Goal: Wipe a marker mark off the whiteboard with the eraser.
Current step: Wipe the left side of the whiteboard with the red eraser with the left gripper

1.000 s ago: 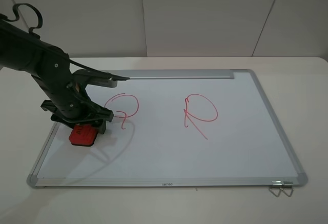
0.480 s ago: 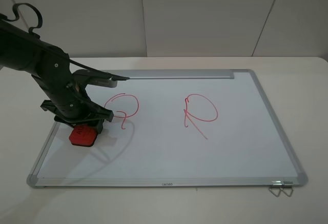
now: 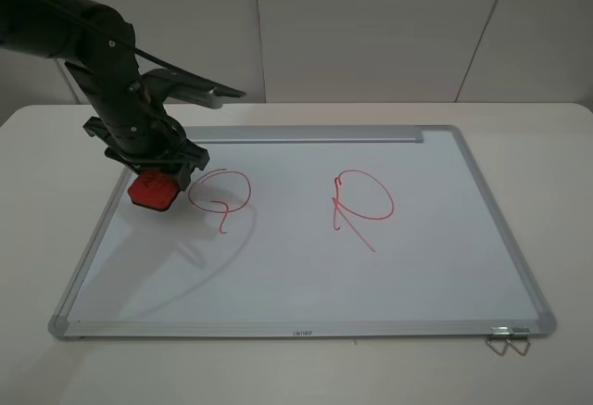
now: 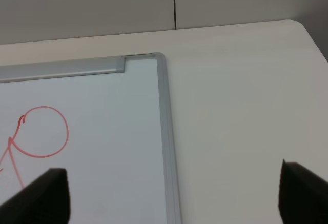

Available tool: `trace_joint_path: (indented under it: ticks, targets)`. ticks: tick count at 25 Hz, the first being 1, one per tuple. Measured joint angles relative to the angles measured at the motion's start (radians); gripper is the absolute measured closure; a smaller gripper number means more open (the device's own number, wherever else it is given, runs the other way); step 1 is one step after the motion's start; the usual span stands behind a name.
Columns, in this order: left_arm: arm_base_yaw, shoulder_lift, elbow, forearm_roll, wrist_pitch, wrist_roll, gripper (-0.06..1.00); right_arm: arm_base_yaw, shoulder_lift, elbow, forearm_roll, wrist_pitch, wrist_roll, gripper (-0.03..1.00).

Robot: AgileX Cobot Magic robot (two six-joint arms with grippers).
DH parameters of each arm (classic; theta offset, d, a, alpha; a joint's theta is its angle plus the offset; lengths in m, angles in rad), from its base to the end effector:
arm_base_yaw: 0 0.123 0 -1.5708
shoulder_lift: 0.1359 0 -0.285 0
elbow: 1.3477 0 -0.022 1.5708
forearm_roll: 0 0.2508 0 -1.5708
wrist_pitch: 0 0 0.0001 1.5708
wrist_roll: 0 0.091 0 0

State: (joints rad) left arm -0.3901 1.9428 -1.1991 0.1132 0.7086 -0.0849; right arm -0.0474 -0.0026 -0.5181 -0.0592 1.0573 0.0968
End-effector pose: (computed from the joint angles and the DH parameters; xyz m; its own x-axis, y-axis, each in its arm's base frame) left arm 0.3442 -0.1343 0.1476 -0.9043 0.3731 -0.2073 0.3662 0.9277 0.0722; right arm -0.0075 -0.0043 0.2827 -0.4259 0.0878 -0.9005 0.1228 0.9917 0.0386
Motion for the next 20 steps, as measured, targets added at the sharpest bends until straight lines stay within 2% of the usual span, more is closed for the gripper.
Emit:
trace_joint_path:
  ticks: [3,7,20]
  targets:
    - [0.006,0.092,-0.088,0.001,0.029,0.060,0.37,0.000,0.000,0.000,0.000,0.000,0.000,0.24]
    - [0.006,0.188,-0.169,-0.003,0.022,0.085,0.37,0.000,0.000,0.000,0.000,0.000,0.000,0.24]
    - [0.007,0.252,-0.213,-0.030,-0.005,0.098,0.37,0.000,0.000,0.000,0.000,0.000,0.000,0.24]
